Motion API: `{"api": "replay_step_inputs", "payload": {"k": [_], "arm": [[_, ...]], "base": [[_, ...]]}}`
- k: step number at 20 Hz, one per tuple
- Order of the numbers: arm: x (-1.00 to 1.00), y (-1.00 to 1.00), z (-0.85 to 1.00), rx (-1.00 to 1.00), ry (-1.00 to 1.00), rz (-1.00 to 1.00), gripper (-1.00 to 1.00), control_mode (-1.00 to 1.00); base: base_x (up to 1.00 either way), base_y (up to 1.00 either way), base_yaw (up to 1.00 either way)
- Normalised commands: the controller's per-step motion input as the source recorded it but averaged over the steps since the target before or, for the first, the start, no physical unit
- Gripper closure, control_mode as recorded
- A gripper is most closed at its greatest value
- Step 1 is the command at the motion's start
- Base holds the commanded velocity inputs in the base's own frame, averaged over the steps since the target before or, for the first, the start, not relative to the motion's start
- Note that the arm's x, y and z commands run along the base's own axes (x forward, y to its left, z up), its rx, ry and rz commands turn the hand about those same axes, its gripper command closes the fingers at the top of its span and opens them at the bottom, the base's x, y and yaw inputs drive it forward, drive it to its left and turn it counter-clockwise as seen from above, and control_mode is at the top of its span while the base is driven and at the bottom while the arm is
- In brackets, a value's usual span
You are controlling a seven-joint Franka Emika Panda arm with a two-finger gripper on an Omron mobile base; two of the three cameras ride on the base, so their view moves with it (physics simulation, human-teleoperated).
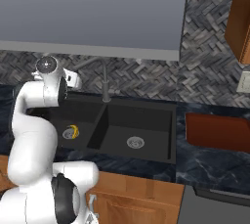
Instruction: Pick up all produce items and place them in the sink. Turn on the sink faucet to wash them. Then turn the sink off and put them in the tray.
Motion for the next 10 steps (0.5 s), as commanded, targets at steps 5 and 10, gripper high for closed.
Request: {"api": "replay_step_inputs", "payload": {"k": [5, 10], "arm": [[-0.52, -1.00, 0.00, 0.00, -0.23, 0.04, -1.00, -1.00], [-0.16, -0.85, 0.00, 0.01, -0.19, 0.03, -1.00, -1.00]], "base": [[0.00, 0.00, 0.00], [0.00, 0.00, 0.00]]}}
